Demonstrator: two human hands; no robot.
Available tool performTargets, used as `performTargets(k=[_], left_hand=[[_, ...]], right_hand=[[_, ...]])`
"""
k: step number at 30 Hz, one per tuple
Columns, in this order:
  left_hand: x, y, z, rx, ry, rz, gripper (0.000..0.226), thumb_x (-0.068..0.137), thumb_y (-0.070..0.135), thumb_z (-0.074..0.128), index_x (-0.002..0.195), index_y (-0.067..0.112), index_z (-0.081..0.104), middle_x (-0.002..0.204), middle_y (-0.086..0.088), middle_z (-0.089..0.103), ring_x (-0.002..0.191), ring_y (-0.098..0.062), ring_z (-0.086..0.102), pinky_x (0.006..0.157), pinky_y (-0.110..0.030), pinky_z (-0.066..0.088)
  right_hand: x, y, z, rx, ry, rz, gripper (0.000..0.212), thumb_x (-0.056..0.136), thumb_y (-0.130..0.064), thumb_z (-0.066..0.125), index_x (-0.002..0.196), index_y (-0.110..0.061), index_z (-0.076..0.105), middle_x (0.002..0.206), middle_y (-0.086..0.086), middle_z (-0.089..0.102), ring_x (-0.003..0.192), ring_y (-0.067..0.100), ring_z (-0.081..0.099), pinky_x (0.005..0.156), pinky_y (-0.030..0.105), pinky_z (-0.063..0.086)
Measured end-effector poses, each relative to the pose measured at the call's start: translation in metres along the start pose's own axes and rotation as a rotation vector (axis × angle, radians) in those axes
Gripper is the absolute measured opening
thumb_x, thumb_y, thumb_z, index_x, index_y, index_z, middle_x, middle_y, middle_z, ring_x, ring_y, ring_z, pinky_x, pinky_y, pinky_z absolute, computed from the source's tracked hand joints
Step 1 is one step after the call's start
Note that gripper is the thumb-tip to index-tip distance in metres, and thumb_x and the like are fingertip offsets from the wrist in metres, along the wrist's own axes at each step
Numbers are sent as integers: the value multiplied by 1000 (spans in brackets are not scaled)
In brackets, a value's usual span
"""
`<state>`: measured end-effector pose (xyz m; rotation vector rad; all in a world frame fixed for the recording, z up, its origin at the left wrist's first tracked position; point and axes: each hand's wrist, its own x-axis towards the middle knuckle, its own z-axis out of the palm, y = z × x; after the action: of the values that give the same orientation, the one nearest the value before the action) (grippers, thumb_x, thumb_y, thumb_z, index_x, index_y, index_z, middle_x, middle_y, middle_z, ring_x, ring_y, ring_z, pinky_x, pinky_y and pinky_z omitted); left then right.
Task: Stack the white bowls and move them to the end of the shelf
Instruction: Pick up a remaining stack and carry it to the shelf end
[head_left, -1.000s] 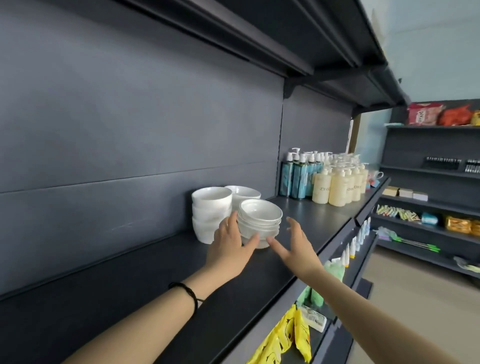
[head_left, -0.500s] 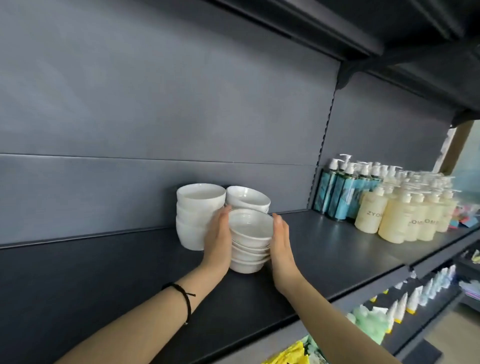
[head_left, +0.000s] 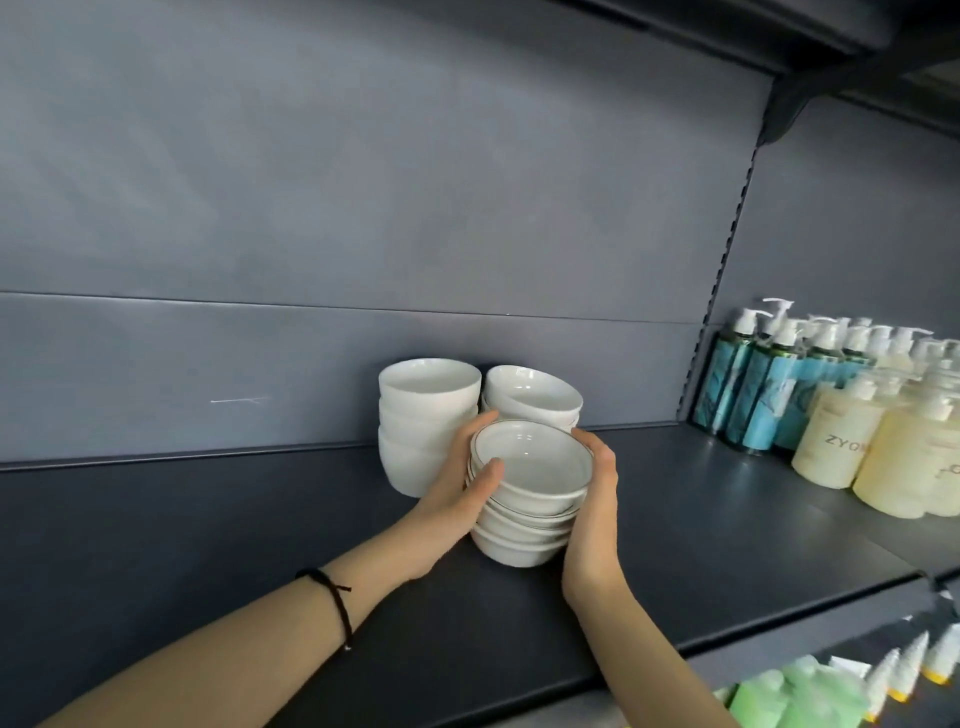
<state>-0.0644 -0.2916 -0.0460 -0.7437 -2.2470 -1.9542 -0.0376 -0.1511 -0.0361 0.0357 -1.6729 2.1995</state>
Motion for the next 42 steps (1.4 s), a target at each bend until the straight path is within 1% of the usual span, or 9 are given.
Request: performTargets(k=[5, 13, 16, 22, 27, 30, 34, 37, 42], left_hand=[[-11, 4, -10, -3, -206, -21, 108, 57, 35, 81, 136, 55, 11, 144, 32, 22, 125, 26, 32, 95, -7, 41], [-16, 11, -5, 72, -172, -22, 118, 55, 28, 86, 136, 54, 5, 145, 32, 17, 127, 27, 27, 97, -3, 35], [-22, 12, -3, 162, -186, 25, 132, 59, 9, 91, 137, 52, -6, 147, 31, 12, 133, 23, 21, 100, -3, 32], [-29, 15, -4, 172, -134, 65, 129, 59, 1, 91, 138, 50, 2, 144, 30, 20, 128, 24, 28, 98, -2, 33], [-30, 37, -12, 102, -96, 110, 129, 48, 25, 92, 140, 55, 7, 150, 21, 23, 134, 12, 33, 102, -12, 39], [-40, 56, -23, -14, -26, 143, 134, 49, 10, 94, 134, 62, 5, 142, 30, 24, 125, 19, 38, 98, -13, 44], [-69, 80, -47, -126, 54, 200, 139, 40, 15, 96, 139, 56, 6, 135, 39, 36, 124, 14, 45, 96, -21, 49], [-105, 99, -81, -112, 96, 217, 131, 41, 24, 94, 138, 53, 12, 125, 47, 42, 125, 12, 46, 97, -24, 51], [-176, 126, -159, -9, 251, 202, 123, 48, 8, 88, 136, 56, 18, 121, 44, 50, 119, 9, 53, 93, -28, 55]], right_hand=[[-3, -5, -2, 89, -17, 20, 32, 100, -38, 39, 102, -22, 67, 95, -4, 75, 84, 6, 71, 72, 24, 49], [-5, -2, -2, 46, -10, 30, 33, 92, -52, 44, 110, -37, 66, 114, -6, 71, 108, 16, 67, 95, 41, 52], [-6, -7, 0, 72, 12, 88, 28, 93, -48, 47, 102, -34, 70, 107, -4, 74, 103, 19, 70, 91, 40, 54], [-16, -17, 5, 121, 58, 107, 24, 90, -42, 50, 88, -31, 72, 96, -2, 76, 94, 21, 72, 78, 36, 53], [-22, -43, 18, 103, 56, 30, 32, 88, -49, 45, 93, -33, 71, 98, -3, 76, 94, 20, 72, 80, 37, 54], [-28, -64, 35, 85, 2, -14, 36, 90, -53, 39, 93, -35, 71, 97, -6, 76, 94, 16, 71, 78, 34, 52], [-48, -93, 70, 114, -90, 4, 40, 93, -55, 38, 103, -32, 70, 102, -3, 76, 97, 18, 71, 82, 37, 55], [-76, -103, 106, 109, -200, 36, 37, 89, -57, 45, 86, -35, 75, 95, -4, 78, 90, 17, 74, 83, 39, 57], [-130, -96, 181, 142, -450, 56, 45, 93, -56, 42, 65, -42, 75, 83, -12, 77, 77, 2, 73, 70, 26, 55]])
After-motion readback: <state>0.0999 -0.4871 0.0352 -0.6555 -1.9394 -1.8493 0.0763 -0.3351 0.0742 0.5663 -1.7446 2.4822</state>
